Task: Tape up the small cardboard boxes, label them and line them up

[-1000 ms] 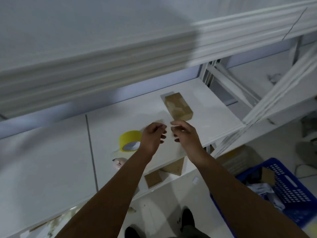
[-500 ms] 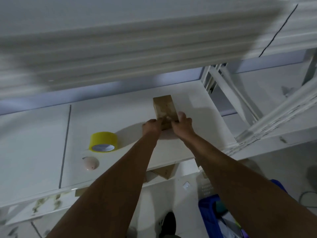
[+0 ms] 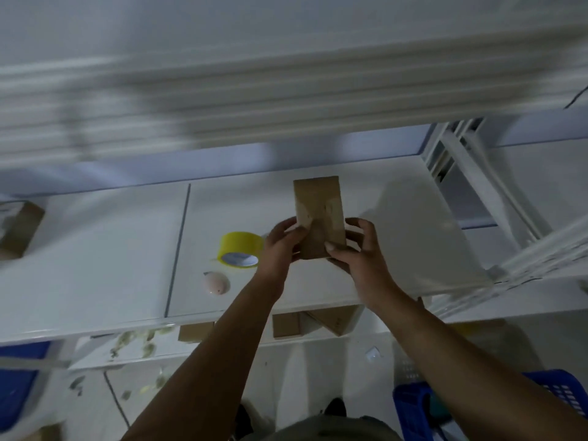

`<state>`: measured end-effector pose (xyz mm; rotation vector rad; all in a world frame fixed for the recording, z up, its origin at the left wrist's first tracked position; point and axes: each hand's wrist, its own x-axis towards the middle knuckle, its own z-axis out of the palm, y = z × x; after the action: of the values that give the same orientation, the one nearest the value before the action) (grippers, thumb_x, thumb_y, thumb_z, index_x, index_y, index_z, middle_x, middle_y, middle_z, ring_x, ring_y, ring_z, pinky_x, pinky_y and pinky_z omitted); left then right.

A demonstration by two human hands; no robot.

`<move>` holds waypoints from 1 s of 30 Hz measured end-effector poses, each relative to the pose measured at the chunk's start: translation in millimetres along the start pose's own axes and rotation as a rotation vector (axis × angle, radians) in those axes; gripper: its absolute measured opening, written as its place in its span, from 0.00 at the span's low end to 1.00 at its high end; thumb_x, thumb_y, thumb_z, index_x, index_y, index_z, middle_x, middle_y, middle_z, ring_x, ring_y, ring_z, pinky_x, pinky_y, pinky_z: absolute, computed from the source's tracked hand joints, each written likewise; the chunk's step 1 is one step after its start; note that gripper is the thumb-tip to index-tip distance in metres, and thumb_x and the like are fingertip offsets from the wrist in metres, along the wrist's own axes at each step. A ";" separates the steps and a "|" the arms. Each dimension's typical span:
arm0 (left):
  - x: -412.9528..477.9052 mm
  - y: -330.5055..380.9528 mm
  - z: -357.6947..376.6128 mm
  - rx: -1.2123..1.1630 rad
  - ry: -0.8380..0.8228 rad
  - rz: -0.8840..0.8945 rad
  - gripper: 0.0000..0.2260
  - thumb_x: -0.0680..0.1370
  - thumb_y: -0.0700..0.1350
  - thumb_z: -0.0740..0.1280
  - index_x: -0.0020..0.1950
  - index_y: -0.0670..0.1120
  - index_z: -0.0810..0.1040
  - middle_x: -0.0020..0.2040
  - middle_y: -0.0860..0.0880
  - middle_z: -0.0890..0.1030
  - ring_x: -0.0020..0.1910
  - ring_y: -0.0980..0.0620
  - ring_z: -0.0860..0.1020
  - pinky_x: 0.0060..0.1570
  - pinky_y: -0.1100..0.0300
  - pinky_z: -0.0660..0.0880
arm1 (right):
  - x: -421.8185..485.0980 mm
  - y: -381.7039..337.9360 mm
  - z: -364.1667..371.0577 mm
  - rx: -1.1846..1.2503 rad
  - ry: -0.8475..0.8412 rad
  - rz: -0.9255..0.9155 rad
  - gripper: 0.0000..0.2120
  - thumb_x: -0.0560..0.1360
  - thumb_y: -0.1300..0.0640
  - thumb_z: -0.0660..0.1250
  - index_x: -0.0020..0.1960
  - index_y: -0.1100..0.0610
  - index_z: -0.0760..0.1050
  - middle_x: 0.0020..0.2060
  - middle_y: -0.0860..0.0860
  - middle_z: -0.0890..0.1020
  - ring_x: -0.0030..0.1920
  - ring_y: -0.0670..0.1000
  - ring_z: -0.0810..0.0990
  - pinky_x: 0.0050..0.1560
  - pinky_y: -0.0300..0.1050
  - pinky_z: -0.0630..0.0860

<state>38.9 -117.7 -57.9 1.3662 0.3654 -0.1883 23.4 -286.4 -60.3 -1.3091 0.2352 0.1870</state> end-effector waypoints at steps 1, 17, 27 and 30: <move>-2.8 7.3 -6.6 -0.015 -0.003 0.017 0.17 0.80 0.49 0.72 0.67 0.46 0.81 0.56 0.44 0.87 0.54 0.45 0.86 0.49 0.53 0.82 | -3.0 0.1 9.9 -0.015 -0.032 -0.001 0.30 0.75 0.66 0.75 0.70 0.48 0.69 0.63 0.54 0.79 0.59 0.53 0.85 0.60 0.52 0.83; -44.9 42.7 -178.0 0.092 0.008 0.074 0.15 0.80 0.53 0.71 0.65 0.47 0.83 0.54 0.47 0.88 0.54 0.47 0.86 0.50 0.53 0.83 | -1.0 10.1 185.5 -0.351 -0.059 -0.046 0.23 0.70 0.37 0.78 0.61 0.46 0.80 0.48 0.47 0.88 0.48 0.47 0.88 0.52 0.53 0.85; -39.4 43.5 -282.6 0.115 0.007 -0.070 0.18 0.78 0.54 0.74 0.63 0.46 0.83 0.54 0.44 0.87 0.50 0.43 0.87 0.49 0.49 0.85 | -7.1 56.5 269.0 -0.284 -0.111 0.082 0.18 0.72 0.47 0.80 0.58 0.51 0.82 0.46 0.50 0.89 0.47 0.50 0.89 0.50 0.53 0.86; -35.7 35.3 -306.4 0.112 0.000 -0.103 0.16 0.79 0.51 0.74 0.62 0.43 0.82 0.55 0.40 0.86 0.51 0.40 0.87 0.50 0.47 0.83 | -5.2 76.6 284.6 -0.323 -0.122 0.099 0.17 0.72 0.46 0.80 0.57 0.51 0.83 0.47 0.50 0.89 0.49 0.51 0.89 0.56 0.59 0.85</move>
<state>-26.7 185.8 -61.1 1.4591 0.4308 -0.2974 16.5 8.3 -61.7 -1.6012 0.1701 0.4005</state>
